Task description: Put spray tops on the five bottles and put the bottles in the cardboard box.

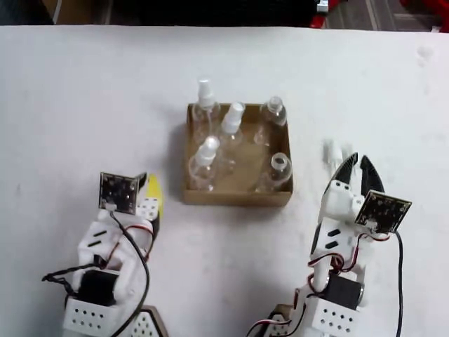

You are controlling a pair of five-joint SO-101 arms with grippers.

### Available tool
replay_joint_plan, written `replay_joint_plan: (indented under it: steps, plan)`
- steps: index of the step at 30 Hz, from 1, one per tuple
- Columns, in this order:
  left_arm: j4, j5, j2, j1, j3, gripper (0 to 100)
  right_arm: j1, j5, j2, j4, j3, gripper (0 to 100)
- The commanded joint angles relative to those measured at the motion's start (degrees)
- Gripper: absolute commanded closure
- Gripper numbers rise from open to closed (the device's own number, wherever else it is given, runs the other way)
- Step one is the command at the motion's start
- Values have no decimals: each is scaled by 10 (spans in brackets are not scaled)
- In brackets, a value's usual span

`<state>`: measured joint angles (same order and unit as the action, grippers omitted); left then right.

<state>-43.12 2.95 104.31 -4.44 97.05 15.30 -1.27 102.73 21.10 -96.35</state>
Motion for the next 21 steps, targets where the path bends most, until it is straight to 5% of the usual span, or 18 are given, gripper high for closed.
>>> replay_joint_plan:
  steps: [1,7,12,21]
  plan:
    - [14,-8,5,1,-1,958,8,-7,5,0,-5,885]
    - [14,-8,5,1,-1,958,7,-6,5,4,-5,805]
    - [14,-8,5,1,-1,958,7,-7,5,0,-5,988]
    - [14,-8,5,1,-1,958,7,-3,5,3,-5,732]
